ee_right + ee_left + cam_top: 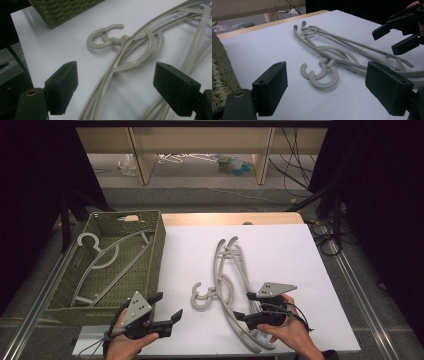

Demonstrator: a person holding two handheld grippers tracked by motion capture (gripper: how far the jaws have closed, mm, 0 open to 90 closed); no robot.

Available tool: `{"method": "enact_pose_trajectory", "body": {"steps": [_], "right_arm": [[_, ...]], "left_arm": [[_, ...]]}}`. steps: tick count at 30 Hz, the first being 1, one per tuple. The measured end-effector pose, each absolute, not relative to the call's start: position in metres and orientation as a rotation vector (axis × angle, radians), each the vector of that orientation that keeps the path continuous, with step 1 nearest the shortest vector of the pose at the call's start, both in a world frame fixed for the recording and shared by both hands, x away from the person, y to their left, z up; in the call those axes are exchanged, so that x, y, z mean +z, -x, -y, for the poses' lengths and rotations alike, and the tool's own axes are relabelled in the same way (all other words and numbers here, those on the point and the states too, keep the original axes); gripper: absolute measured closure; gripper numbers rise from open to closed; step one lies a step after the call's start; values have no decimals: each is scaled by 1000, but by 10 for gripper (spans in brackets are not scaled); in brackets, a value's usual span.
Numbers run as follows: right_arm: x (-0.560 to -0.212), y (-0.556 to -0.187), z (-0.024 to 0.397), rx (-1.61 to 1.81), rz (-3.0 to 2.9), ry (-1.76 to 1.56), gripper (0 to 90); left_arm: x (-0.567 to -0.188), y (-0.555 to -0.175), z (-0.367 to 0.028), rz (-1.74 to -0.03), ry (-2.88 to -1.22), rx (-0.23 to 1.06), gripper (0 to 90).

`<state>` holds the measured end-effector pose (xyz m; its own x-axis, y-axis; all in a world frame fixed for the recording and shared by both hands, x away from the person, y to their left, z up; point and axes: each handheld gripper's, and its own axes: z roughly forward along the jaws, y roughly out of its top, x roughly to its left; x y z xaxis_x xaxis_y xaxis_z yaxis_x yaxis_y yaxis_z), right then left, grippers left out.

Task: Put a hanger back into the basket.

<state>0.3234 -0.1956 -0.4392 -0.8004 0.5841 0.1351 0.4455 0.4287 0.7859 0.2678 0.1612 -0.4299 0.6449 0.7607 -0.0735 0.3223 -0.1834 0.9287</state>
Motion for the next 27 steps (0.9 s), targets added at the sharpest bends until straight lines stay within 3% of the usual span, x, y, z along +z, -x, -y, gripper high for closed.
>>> {"method": "enact_pose_trajectory", "body": {"steps": [15,21,27], "right_arm": [[-452,-325,170,1154,-2629,-912,274],[-464,-332,157,1033,-2711,-970,357],[-473,-339,149,939,-2804,-986,506]], "left_arm": [[-438,-266,-159,-841,-1773,476,175],[-438,-267,-160,-816,-1787,481,175],[-438,-267,-160,-807,-1789,472,175]]}}
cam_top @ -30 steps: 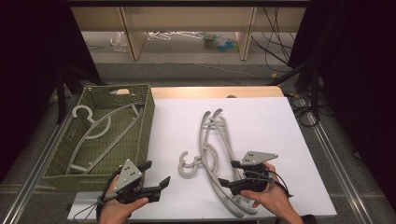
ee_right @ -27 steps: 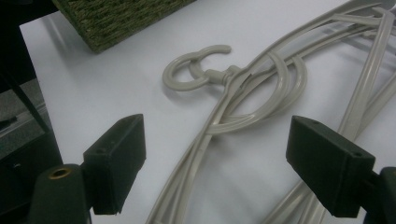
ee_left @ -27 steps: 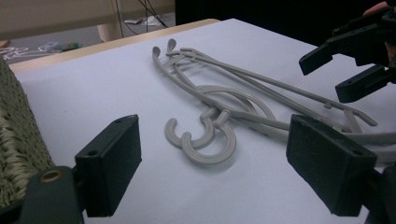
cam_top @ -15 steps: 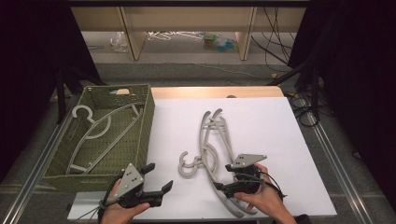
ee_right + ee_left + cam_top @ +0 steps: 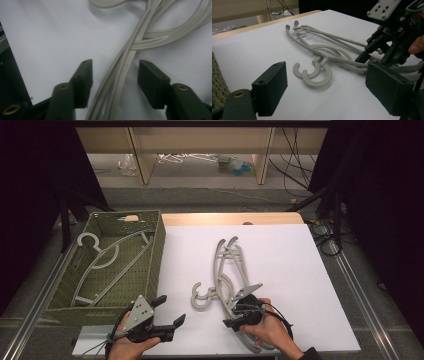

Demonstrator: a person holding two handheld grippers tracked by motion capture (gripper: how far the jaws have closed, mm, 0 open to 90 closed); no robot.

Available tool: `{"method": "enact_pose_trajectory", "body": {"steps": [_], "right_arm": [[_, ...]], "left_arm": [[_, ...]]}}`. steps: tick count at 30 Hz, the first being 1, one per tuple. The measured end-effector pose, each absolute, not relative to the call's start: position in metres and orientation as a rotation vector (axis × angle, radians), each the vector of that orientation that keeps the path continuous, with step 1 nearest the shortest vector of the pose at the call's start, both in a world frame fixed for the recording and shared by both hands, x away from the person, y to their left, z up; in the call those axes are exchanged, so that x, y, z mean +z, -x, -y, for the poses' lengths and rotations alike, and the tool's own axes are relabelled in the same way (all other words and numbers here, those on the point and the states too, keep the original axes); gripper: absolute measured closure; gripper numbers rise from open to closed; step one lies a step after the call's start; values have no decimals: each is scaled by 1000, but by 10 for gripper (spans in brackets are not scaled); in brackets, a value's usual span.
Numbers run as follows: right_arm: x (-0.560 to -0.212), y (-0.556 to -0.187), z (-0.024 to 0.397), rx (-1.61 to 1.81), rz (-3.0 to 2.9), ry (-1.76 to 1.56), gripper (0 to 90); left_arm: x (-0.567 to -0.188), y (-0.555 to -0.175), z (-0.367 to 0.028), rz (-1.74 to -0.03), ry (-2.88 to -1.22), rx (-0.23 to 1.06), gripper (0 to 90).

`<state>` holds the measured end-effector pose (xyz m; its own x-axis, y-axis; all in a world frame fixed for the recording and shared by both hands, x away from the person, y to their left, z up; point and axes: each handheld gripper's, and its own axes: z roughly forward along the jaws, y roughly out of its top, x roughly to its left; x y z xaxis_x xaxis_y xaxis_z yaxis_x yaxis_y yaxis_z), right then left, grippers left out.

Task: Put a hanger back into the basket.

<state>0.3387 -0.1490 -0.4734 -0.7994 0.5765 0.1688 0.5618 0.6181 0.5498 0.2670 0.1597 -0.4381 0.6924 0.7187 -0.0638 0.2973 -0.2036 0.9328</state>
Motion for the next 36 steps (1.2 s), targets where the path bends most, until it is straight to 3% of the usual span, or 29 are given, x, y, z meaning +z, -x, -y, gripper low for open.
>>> {"method": "enact_pose_trajectory", "body": {"steps": [9,16,27,36], "right_arm": [[-473,-347,142,923,-2809,-1036,660],[-470,-349,145,958,-2809,-1077,730],[-456,-348,151,973,-2857,-1021,818],[-445,-350,172,918,-2950,-793,821]], "left_arm": [[-439,-267,-158,-812,-1789,453,176],[-440,-267,-158,-809,-1800,448,180],[-437,-267,-162,-794,-1796,466,186],[-436,-267,-163,-809,-1783,460,194]]}}
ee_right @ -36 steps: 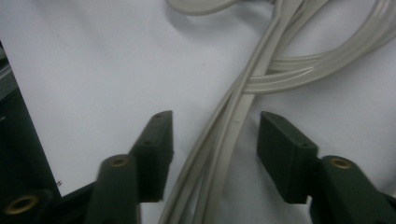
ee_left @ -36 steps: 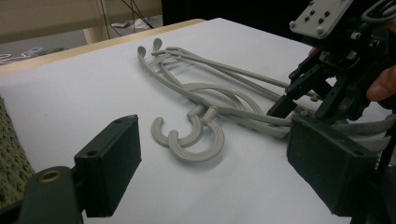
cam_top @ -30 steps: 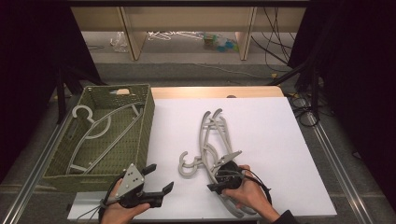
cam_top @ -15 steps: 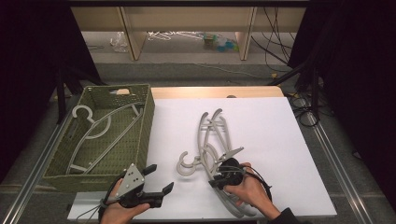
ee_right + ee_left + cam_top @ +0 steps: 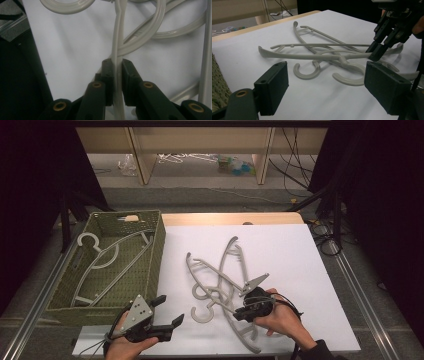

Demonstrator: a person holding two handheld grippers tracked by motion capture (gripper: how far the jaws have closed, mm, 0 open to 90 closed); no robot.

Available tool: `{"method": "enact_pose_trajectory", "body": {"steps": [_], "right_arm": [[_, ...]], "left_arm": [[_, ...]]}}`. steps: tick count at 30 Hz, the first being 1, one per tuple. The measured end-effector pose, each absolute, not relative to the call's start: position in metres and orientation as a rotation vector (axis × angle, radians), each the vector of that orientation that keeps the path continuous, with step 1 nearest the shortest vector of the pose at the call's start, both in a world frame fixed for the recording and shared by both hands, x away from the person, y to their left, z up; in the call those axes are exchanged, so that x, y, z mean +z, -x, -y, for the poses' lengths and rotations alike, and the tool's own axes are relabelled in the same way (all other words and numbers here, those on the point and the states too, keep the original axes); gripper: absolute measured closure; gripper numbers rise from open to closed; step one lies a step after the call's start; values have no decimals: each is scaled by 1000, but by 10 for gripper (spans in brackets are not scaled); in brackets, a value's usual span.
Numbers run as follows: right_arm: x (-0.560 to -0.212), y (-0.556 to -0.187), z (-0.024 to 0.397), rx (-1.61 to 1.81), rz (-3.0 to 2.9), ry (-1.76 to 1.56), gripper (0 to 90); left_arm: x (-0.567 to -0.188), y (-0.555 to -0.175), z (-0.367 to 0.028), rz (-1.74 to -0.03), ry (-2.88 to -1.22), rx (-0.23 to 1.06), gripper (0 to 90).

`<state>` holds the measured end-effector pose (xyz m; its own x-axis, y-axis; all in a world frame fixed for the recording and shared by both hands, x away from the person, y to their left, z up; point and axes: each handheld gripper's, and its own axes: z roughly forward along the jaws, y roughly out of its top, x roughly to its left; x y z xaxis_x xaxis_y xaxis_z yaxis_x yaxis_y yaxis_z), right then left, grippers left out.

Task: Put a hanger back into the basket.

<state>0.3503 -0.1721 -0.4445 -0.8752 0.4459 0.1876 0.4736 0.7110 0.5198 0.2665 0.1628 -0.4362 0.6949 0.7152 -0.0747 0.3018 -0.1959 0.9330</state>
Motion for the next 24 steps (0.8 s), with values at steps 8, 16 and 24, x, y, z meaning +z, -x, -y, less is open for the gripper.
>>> {"method": "enact_pose_trajectory", "body": {"steps": [8,16,24], "right_arm": [[-432,-347,188,-929,2862,635,822],[-425,-341,198,-956,2825,512,823],[-423,-337,196,-947,2765,431,822]], "left_arm": [[-436,-268,-161,-790,-1803,479,213],[-440,-275,-151,-737,-1872,503,214],[-443,-283,-138,-666,-1949,516,223]]}}
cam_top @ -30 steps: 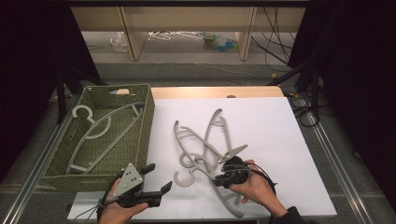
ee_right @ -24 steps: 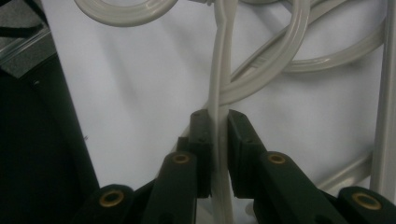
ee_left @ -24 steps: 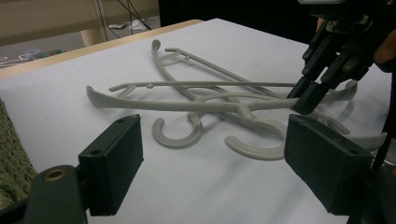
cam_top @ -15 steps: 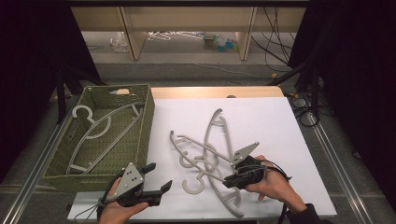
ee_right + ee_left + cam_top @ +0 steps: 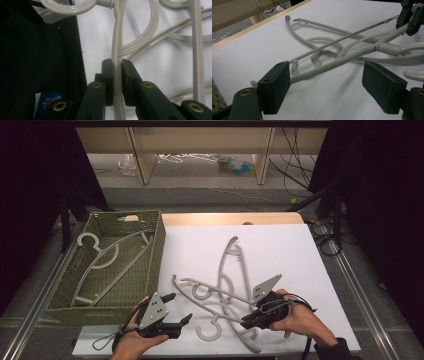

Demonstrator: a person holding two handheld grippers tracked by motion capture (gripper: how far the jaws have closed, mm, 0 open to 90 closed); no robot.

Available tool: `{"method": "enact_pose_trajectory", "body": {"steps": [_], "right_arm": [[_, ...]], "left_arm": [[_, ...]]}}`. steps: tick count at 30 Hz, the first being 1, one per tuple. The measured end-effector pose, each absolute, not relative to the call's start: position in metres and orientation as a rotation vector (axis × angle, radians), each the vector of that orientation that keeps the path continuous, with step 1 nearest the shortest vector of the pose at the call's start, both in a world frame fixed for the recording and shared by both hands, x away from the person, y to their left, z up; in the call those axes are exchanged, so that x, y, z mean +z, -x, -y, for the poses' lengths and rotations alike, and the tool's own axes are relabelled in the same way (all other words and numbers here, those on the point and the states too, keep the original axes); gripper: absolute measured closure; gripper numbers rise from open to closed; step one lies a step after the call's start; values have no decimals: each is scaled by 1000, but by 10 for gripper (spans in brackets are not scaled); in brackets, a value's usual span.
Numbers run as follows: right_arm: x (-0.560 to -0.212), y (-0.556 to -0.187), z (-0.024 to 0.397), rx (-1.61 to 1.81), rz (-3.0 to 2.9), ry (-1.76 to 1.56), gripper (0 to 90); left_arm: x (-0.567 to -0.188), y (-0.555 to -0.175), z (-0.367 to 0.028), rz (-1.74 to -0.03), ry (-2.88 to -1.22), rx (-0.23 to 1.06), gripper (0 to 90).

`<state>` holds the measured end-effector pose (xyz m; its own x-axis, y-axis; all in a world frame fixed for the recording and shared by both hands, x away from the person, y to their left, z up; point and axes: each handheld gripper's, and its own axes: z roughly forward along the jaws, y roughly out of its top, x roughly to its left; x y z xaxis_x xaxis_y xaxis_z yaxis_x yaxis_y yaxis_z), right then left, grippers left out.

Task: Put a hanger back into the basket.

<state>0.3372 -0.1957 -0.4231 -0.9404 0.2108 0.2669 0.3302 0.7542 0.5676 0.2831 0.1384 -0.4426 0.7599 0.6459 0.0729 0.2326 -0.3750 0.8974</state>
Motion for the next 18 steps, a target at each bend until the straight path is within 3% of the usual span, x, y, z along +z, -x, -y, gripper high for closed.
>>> {"method": "enact_pose_trajectory", "body": {"steps": [10,18], "right_arm": [[-424,-335,193,-950,2764,394,822],[-423,-333,192,-953,2760,365,822]], "left_arm": [[-448,-295,-117,-478,-2127,527,232],[-452,-305,-103,-343,-2200,511,327]]}}
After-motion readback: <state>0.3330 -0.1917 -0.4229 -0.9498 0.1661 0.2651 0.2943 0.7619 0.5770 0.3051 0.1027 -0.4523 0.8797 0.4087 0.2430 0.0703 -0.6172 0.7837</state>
